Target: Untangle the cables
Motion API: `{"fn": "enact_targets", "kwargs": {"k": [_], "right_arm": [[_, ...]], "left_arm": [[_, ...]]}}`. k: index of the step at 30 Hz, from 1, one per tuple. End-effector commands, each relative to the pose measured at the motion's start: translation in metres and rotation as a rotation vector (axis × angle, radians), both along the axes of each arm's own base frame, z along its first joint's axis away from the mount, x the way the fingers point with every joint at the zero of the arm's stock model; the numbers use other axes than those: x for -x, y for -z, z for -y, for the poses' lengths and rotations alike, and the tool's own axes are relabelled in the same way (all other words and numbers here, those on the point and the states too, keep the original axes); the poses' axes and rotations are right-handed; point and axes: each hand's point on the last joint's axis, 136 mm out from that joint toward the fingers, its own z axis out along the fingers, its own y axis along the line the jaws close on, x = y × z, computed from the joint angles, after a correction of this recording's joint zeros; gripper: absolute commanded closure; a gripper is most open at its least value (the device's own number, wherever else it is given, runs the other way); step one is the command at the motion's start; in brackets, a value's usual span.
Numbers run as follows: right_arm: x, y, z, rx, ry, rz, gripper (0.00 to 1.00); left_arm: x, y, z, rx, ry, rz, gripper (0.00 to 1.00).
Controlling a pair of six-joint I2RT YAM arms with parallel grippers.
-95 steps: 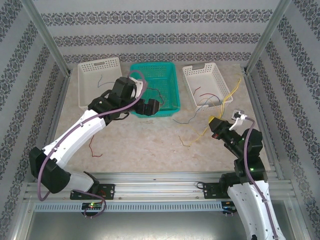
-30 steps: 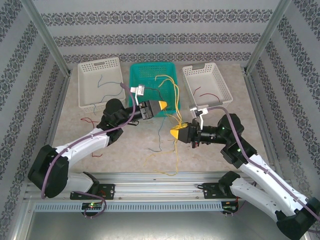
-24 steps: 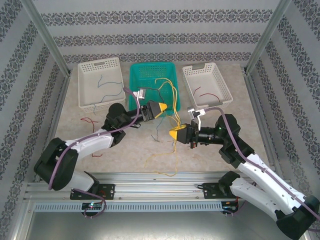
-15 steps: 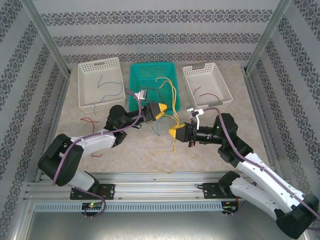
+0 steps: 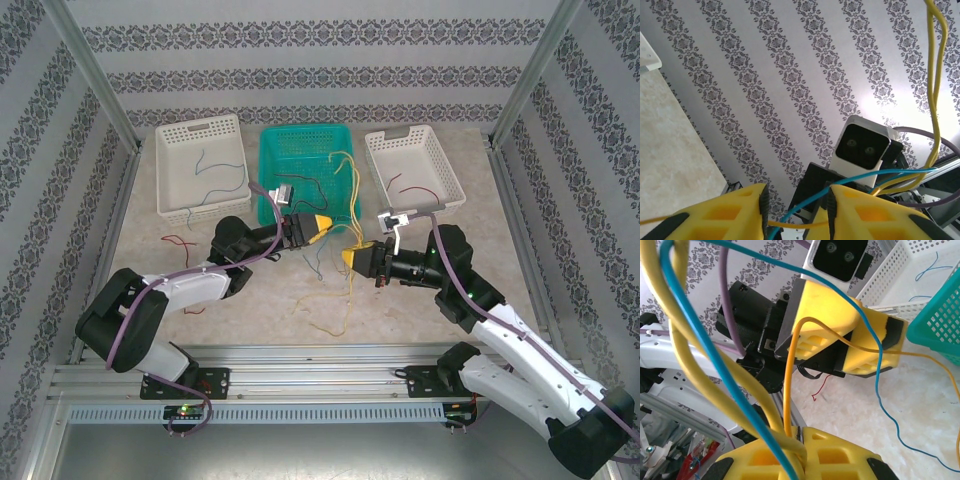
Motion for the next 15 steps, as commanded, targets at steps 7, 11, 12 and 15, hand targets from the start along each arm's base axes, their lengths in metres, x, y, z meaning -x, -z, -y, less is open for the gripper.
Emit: {"fn": "enact_targets", "kwargs": {"k": [7,11,12,15], "right_arm": [[-0.011,0.015,0.006,0.025,0.058,-0.048,1.00],[-0.017,0.029,0.008,0.069,0.086,-0.086,1.00],[-0.018,0.031,0.008,0.075,0.085,-0.094,1.00],[-0.024,0.045,0.012,0.129,0.126,-0.140,0.97]], "left_arm": [[0.021,-0.019,-0.002,0.041,0.048,0.101,0.78],[0.026,-0.016,-0.003,0.035,0.057,0.100,0.83],[0.027,-0.014,-0.004,0.030,0.060,0.096,0.84],[0.032,-0.007,-0.005,0.014,0.067,0.090,0.90]]}}
